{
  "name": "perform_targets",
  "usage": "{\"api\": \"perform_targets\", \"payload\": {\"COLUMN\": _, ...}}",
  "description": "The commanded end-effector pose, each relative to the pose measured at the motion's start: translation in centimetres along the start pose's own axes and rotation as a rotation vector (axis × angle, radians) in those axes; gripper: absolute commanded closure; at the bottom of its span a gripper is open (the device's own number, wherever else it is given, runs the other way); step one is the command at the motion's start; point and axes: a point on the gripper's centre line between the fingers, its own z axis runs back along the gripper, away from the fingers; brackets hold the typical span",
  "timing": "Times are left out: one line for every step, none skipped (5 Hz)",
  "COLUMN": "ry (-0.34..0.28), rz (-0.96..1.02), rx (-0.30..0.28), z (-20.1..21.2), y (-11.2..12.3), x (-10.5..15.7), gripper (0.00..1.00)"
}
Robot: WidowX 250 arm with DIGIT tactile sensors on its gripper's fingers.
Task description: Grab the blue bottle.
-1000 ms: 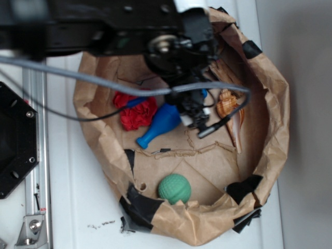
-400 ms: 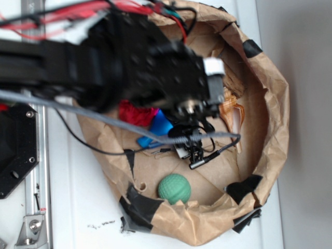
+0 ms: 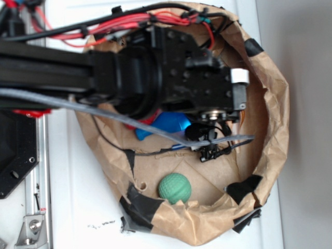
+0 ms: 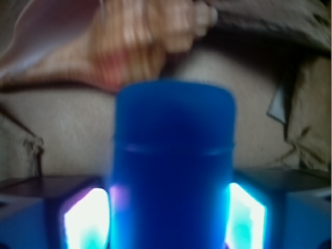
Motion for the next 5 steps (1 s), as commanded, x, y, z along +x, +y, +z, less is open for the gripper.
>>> {"api": "perform_targets", "payload": {"ry": -0.107, "rz": -0.256, "rx": -0.045, "z": 7.9, "y": 1.3, "x": 0.6, "gripper": 1.00}}
{"api": "perform_targets", "payload": {"ry": -0.144, "rz": -0.351, "rx": 0.032, "z": 12.9, "y": 2.0, "x": 0.6, "gripper": 1.00}}
{"api": "perform_targets", "payload": {"ry": -0.172, "rz": -0.274, "rx": 0.016, "z": 17.2, "y": 2.2, "x": -0.5, "gripper": 1.00}}
{"api": "perform_targets", "payload": {"ry": -0.168, "rz": -0.287, "rx": 0.029, "z": 17.3, "y": 1.5, "x": -1.0, "gripper": 1.00}}
{"api": "perform_targets", "payload": {"ry": -0.126, "rz": -0.248, "rx": 0.041, "z": 16.1, "y": 0.9, "x": -1.8, "gripper": 1.00}}
